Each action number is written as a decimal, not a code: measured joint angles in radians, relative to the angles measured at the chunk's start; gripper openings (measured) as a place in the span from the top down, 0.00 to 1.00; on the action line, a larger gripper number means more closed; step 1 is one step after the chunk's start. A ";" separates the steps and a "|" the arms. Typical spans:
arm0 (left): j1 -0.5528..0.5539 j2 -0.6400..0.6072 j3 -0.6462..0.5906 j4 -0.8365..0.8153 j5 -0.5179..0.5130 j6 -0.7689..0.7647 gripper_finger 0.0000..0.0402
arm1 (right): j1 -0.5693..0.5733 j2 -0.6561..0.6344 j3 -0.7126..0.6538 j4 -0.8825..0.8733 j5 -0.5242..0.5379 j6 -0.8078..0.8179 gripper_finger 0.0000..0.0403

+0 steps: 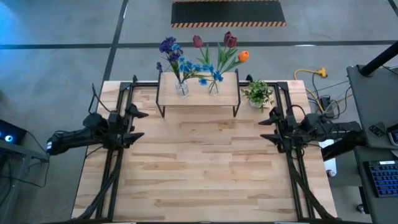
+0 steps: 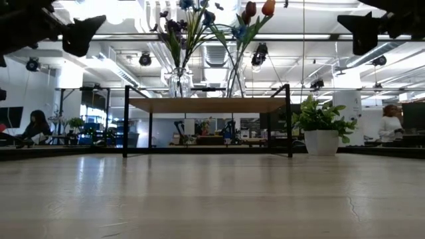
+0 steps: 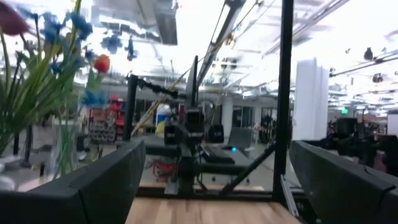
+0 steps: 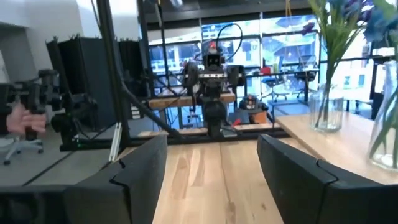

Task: Pick and place flowers into a vace then onto a shelf
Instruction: Return to Home Position

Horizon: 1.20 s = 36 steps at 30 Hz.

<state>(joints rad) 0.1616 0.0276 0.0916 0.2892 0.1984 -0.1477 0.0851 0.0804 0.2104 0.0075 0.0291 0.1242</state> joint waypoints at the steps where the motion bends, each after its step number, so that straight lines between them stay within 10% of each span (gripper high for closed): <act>1: 0.000 0.001 -0.008 -0.001 0.002 0.000 0.05 | 0.000 -0.006 -0.010 0.003 -0.003 0.000 0.40; 36: 0.000 0.004 -0.085 -0.167 0.042 -0.101 0.05 | 0.000 -0.079 -0.201 0.042 0.255 0.100 0.40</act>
<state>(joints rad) 0.1612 0.0311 0.0067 0.1224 0.2399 -0.2489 0.0849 0.0013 0.0090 0.0498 0.2837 0.2237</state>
